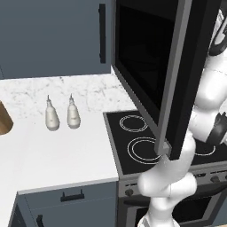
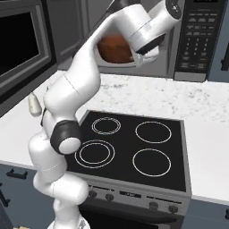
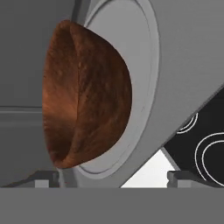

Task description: Pick the carrot from the sink and place it in the bowl. Then pick the bowl and place it in the microwave. Then close the microwave door and press the start button.

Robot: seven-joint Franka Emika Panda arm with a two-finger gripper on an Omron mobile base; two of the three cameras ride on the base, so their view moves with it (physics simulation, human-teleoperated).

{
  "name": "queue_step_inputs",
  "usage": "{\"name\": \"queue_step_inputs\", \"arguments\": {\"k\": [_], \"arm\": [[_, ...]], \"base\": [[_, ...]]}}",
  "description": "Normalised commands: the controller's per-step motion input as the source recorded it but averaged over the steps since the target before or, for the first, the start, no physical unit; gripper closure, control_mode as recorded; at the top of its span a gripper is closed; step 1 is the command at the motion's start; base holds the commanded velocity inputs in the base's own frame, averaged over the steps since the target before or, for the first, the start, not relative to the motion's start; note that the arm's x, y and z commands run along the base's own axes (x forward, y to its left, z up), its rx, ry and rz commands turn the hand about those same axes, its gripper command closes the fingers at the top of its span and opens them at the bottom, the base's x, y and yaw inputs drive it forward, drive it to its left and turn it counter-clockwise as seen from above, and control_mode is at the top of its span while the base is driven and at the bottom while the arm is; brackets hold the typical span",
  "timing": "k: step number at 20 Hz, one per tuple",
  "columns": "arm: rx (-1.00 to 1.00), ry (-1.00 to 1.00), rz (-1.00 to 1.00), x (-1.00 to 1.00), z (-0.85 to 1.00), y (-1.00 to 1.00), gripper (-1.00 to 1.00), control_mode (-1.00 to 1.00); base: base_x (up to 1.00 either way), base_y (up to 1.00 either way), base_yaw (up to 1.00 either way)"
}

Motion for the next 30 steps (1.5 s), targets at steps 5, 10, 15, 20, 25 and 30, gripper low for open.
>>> {"name": "queue_step_inputs", "arguments": {"k": [5, 10, 15, 20, 25, 30], "arm": [[0.00, -0.20, 0.00, -0.97, -0.89, 0.00, -1.00, -1.00], [-0.03, -0.20, 0.00, -0.90, -0.92, 0.00, -1.00, -1.00], [-0.11, -0.02, 0.00, -0.31, -0.96, 0.00, -1.00, -1.00], [-0.18, 0.01, 0.00, 0.06, -0.56, 0.00, -1.00, -1.00], [-0.28, 0.00, -0.07, 0.23, -0.27, -0.01, -1.00, -1.00], [-0.38, -0.02, -0.13, 0.10, -0.06, -0.05, -1.00, -1.00]], "base": [[0.00, 0.00, 0.00], [0.00, 0.00, 0.00], [0.00, 0.00, 0.00], [0.00, 0.00, 0.00], [0.00, 0.00, 0.00], [0.00, 0.00, 0.00]]}}
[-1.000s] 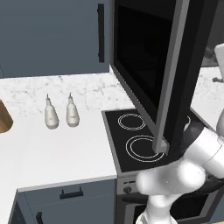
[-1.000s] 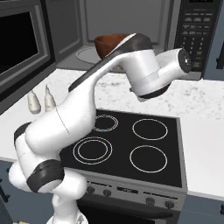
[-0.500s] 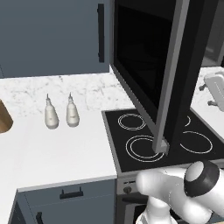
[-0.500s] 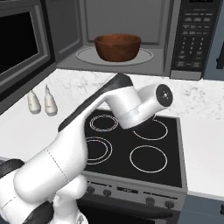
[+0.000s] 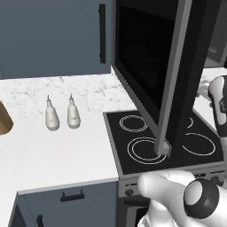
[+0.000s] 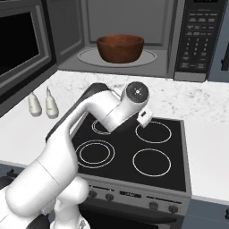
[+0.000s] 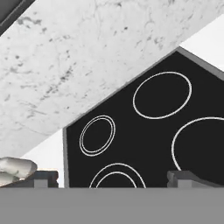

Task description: Pick the carrot from the sink and place it in the bowl. Then pick the bowl and place it in the microwave. Then close the microwave door and press the start button.

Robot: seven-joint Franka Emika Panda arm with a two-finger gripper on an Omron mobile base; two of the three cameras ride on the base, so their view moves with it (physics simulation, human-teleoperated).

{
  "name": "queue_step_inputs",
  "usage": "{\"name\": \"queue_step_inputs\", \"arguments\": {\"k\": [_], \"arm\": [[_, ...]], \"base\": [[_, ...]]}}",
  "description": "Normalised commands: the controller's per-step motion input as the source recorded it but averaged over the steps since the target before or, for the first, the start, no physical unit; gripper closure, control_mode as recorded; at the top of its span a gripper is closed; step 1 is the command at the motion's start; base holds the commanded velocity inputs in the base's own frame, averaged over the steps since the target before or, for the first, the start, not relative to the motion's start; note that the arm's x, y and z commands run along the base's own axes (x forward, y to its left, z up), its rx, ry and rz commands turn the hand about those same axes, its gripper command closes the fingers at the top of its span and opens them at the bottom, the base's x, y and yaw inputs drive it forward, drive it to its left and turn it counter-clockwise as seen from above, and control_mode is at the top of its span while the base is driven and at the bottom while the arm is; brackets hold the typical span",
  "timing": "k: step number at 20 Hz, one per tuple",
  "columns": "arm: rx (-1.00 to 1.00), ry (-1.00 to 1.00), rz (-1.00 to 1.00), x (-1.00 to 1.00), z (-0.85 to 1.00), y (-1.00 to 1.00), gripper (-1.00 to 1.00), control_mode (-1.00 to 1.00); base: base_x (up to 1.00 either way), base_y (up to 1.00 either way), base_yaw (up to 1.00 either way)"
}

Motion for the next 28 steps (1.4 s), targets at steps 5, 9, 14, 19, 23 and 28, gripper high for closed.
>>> {"name": "queue_step_inputs", "arguments": {"k": [5, 9, 14, 19, 23, 28], "arm": [[-0.45, -0.04, -0.17, 0.03, -0.12, -0.23, -1.00, -1.00], [-0.48, -0.03, -0.26, 0.11, -0.23, -0.33, -1.00, -1.00], [-0.43, 0.00, -0.27, 0.23, -0.13, -0.50, -1.00, -1.00], [-0.33, 0.00, -0.33, 0.11, -0.17, -0.35, -1.00, -1.00], [-0.21, 0.01, -0.27, 0.03, -0.15, -0.23, -1.00, -1.00], [-0.24, -0.07, -0.29, -0.14, -0.05, -0.06, -1.00, -1.00]], "base": [[0.00, 0.00, 0.00], [0.00, 0.00, 0.00], [0.00, 0.00, 0.00], [0.00, 0.00, 0.00], [0.00, 0.00, 0.00], [0.00, 0.00, 0.00]]}}
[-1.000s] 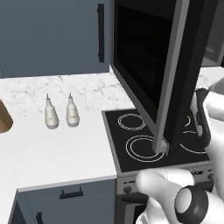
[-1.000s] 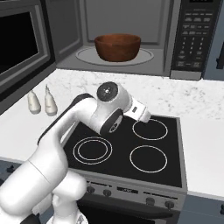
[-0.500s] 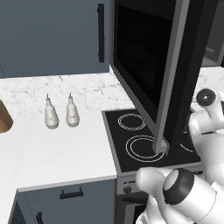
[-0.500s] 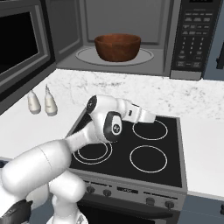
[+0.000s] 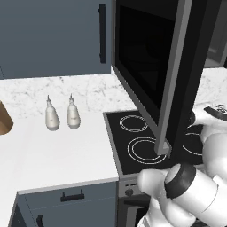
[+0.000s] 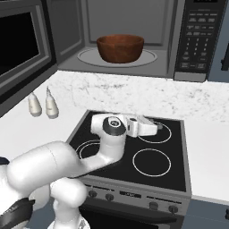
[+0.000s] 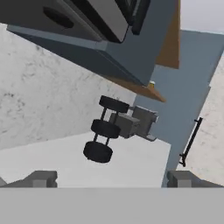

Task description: Pick the carrot from the sink and place it in the bowl. Then pick the bowl and place it in the microwave. Then close the microwave door and press the start button.

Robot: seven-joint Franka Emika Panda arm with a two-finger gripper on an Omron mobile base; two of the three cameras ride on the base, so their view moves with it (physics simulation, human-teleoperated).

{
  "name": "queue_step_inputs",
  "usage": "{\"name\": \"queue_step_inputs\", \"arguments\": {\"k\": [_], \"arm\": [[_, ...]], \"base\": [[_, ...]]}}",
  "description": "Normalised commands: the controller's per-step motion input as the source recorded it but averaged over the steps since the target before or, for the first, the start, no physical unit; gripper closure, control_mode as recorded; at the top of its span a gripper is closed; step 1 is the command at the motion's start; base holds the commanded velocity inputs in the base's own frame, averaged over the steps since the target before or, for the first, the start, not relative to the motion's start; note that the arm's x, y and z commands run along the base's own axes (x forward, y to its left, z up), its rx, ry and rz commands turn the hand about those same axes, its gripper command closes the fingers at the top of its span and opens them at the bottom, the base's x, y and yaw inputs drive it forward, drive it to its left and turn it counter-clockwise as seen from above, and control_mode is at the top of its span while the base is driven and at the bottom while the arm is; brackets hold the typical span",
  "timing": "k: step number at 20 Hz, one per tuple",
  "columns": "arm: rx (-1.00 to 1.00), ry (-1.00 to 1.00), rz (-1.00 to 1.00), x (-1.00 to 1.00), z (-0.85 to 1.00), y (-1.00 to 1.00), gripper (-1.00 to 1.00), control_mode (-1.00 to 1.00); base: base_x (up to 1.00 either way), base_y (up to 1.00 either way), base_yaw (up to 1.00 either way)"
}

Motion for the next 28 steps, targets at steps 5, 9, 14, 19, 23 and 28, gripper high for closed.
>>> {"name": "queue_step_inputs", "arguments": {"k": [5, 9, 14, 19, 23, 28], "arm": [[-0.25, -0.13, -0.33, -0.56, 0.00, 0.04, -1.00, -1.00], [-0.19, -0.10, -0.33, -0.78, 0.06, 0.26, -1.00, -1.00], [-0.12, -0.04, -0.30, -0.77, 0.32, 0.51, -1.00, -1.00], [-0.13, 0.00, -0.25, -0.47, 0.32, 0.71, -1.00, -1.00], [-0.16, 0.00, -0.16, -0.09, 0.04, 0.82, -1.00, -1.00], [-0.07, 0.00, 0.02, -0.07, 0.00, 0.57, -1.00, -1.00]], "base": [[0.00, 0.00, 0.00], [0.00, 0.00, 0.00], [0.00, 0.00, 0.00], [0.00, 0.00, 0.00], [0.00, 0.00, 0.00], [0.00, 0.00, 0.00]]}}
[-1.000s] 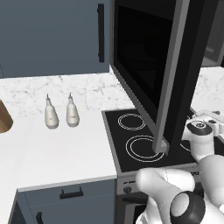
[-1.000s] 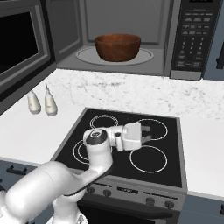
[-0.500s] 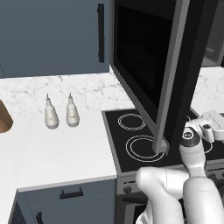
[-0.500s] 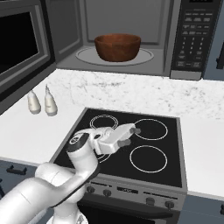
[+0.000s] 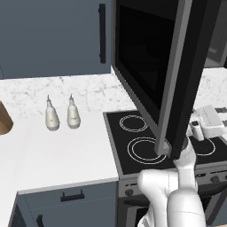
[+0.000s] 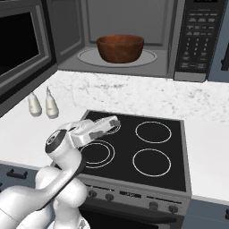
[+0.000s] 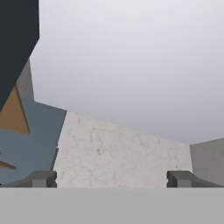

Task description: Pick the carrot from the sink and place it in the bowl. Then pick the bowl and place it in the microwave. Then close the microwave door and press the start button.

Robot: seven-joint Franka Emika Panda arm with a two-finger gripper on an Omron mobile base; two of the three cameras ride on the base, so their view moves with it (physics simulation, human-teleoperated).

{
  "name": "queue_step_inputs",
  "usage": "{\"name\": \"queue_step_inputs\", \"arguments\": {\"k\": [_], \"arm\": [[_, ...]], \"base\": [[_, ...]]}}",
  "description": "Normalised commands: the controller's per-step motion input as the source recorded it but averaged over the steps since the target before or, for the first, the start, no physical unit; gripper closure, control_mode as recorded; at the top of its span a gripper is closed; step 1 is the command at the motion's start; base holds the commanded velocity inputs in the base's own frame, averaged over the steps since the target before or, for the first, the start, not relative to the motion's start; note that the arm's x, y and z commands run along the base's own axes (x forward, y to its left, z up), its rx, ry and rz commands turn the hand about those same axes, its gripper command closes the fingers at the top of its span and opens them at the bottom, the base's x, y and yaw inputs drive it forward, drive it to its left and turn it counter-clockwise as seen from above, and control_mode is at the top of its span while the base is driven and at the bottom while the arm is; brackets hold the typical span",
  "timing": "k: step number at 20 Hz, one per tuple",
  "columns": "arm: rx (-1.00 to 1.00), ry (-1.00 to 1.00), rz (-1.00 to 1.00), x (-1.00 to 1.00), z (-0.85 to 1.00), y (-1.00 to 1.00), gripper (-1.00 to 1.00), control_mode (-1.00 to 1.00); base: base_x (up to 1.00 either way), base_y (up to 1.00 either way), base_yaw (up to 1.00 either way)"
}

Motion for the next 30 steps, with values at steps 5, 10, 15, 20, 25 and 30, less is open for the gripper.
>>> {"name": "queue_step_inputs", "arguments": {"k": [5, 10, 15, 20, 25, 30], "arm": [[0.00, 0.00, 0.00, -0.04, 0.00, 0.71, -1.00, -1.00], [0.00, 0.00, 0.00, 0.00, -0.03, 0.78, -1.00, -1.00], [-0.01, -0.07, 0.00, 0.01, -0.30, 0.38, -1.00, -1.00], [-0.03, -0.01, 0.01, 0.00, -0.09, 0.55, -1.00, -1.00], [-0.01, 0.00, 0.01, 0.00, -0.01, 0.71, -1.00, -1.00], [0.00, 0.00, 0.02, 0.00, -0.07, 0.74, -1.00, -1.00]], "base": [[0.00, 0.00, 0.00], [0.00, 0.00, 0.00], [0.00, 0.00, 0.00], [0.00, 0.00, 0.00], [0.00, 0.00, 0.00], [0.00, 0.00, 0.00]]}}
